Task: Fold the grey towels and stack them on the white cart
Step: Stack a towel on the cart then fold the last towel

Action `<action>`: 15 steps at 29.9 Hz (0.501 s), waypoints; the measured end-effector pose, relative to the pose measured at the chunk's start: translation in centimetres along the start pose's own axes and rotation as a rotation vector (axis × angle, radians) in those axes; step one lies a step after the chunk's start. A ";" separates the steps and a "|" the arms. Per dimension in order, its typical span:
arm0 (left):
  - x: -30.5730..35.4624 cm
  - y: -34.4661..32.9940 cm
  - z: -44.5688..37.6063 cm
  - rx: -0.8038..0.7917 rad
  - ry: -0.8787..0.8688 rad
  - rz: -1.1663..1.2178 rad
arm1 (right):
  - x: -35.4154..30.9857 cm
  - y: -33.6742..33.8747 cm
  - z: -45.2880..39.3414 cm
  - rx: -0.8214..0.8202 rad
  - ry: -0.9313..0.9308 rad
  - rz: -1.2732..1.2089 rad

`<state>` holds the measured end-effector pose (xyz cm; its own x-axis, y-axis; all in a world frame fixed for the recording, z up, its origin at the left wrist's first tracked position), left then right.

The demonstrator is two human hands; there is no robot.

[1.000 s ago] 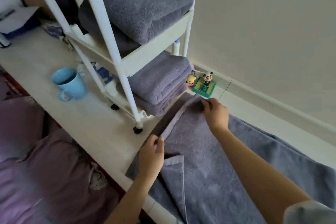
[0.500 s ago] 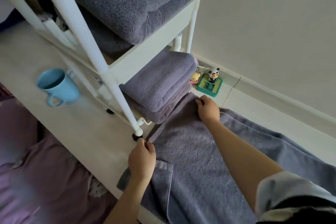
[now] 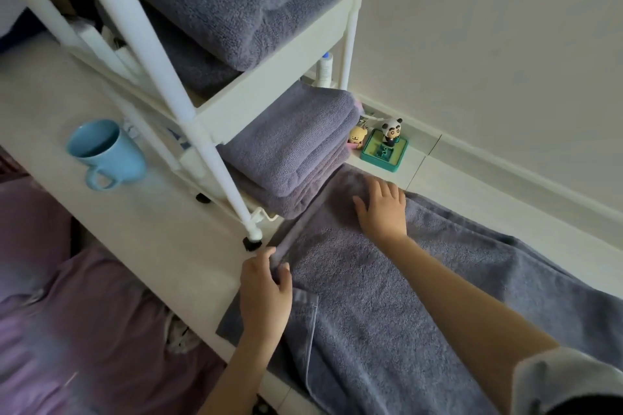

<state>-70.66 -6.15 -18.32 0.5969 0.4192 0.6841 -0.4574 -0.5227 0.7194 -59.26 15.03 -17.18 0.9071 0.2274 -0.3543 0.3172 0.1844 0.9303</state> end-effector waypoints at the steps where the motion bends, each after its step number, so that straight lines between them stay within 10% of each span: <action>1: -0.2 -0.1 0.6 0.007 -0.057 -0.037 | 0.0 0.0 1.6 0.012 0.037 0.005; 10: 1.3 0.4 4.8 -0.218 -0.213 -0.362 | 1.6 -3.4 11.2 -0.164 0.205 0.048; 15: 2.0 0.9 6.1 -0.233 -0.026 -0.093 | 1.9 -2.4 11.3 -0.255 0.243 0.090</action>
<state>-65.87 -10.36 -17.06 0.6590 0.4361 0.6129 -0.5381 -0.2961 0.7892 -55.18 4.23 -19.06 0.8262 0.4686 -0.3128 0.1322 0.3785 0.9161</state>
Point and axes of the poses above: each hand's wrist, its own z-axis away from the middle knuckle, its own y-axis out of the back of the hand, x = y × z, the point moved 1 cm from there along -z, towards the middle knuckle, and after that the axes turned 13 degrees about -y, right-handed, at the moved point
